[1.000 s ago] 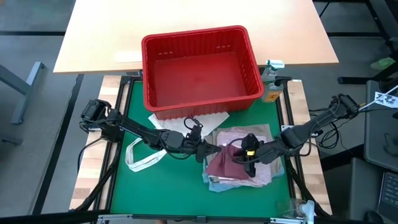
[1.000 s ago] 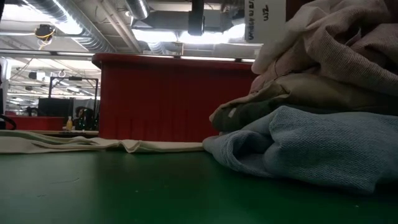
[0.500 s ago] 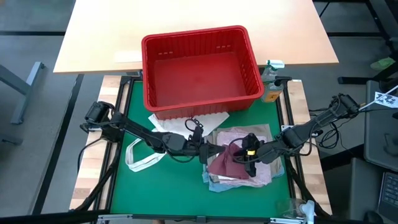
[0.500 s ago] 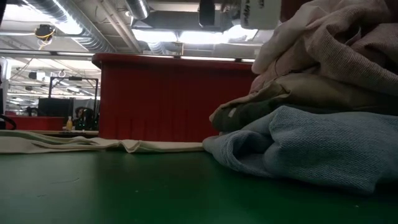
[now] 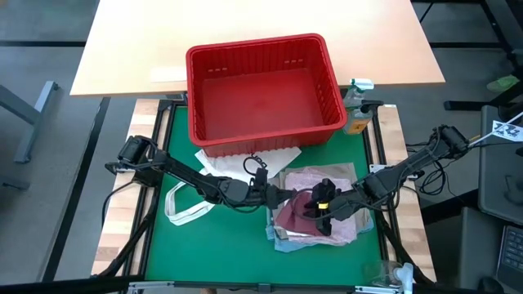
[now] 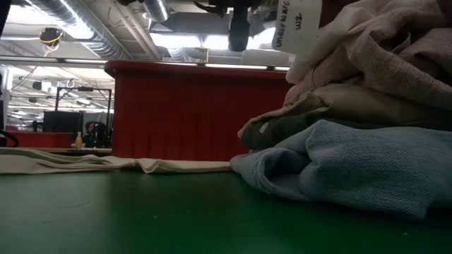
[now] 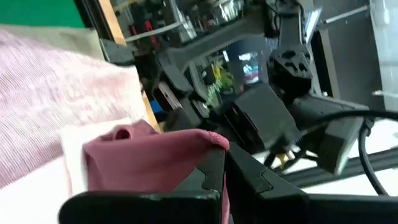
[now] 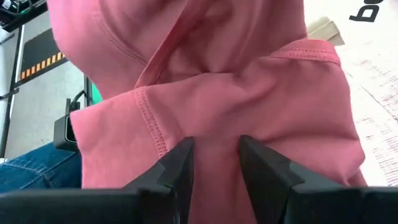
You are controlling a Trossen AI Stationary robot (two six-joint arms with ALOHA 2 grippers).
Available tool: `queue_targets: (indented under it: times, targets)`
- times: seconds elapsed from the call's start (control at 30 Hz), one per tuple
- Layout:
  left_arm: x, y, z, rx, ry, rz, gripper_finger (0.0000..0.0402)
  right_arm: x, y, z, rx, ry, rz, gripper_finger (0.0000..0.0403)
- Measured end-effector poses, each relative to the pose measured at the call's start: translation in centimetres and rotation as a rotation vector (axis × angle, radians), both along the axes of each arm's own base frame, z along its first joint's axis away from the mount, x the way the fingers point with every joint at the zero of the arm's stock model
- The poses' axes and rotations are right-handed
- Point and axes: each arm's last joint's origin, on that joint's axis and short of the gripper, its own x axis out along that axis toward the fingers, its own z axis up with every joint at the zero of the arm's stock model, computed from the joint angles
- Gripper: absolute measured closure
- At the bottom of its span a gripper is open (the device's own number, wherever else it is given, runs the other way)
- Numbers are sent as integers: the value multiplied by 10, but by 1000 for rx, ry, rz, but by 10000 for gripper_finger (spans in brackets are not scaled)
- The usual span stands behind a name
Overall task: Fold laundry
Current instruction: Fold the red underwear
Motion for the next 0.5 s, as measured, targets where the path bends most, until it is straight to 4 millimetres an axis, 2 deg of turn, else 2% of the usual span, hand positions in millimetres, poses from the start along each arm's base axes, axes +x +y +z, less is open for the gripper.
queue_targets:
  times: [0.17,0.27,0.5]
  targets:
    - [0,-2,4,-1,-20,49,397,0,0,0,1,-1,0,272]
    - [8,-6,4,-2,-26,45,397,0,0,0,1,-2,0,272]
    - [42,-20,2,52,-49,-17,397,0,0,1,5,-7,1,272]
